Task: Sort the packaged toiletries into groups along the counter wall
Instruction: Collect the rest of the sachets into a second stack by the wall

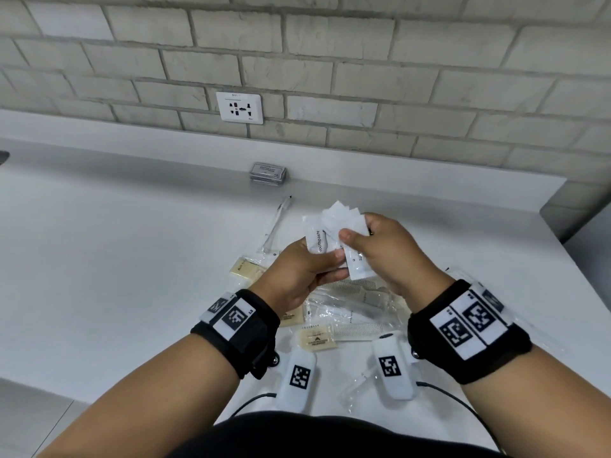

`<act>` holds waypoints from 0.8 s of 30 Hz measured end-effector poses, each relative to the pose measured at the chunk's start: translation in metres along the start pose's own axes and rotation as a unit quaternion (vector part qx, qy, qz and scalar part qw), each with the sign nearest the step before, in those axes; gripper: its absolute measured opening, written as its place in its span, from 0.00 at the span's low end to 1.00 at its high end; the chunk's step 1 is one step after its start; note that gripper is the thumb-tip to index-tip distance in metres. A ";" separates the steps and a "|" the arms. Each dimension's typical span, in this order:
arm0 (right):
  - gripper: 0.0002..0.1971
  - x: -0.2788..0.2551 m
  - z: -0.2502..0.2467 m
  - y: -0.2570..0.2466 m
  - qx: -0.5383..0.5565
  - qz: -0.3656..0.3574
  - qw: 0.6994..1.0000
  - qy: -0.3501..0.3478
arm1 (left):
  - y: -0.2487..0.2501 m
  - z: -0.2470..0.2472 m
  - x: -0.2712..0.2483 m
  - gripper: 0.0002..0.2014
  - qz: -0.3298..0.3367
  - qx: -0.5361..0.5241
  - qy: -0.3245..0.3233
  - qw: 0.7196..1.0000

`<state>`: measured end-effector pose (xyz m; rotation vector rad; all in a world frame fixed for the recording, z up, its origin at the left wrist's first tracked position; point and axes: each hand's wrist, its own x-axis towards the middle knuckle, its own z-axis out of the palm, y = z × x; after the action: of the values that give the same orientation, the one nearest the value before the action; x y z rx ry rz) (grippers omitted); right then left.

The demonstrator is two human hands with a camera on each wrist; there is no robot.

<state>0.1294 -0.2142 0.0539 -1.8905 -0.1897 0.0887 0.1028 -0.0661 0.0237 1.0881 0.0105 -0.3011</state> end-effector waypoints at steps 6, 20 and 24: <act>0.09 0.002 -0.014 -0.006 -0.088 -0.029 0.996 -0.004 | 0.011 -0.015 -0.001 0.16 -0.055 0.091 0.009 0.994; 0.12 0.005 -0.009 -0.016 -0.246 -0.037 0.958 -0.142 | 0.052 -0.033 -0.001 0.12 -0.065 0.274 -0.062 0.957; 0.13 0.003 0.003 -0.014 -0.084 0.007 0.995 -0.058 | 0.033 -0.024 0.001 0.19 -0.005 0.122 -0.027 0.992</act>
<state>0.1305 -0.2067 0.0665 -2.0563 -0.2701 0.1989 0.1146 -0.0312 0.0406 1.3222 -0.0712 -0.3478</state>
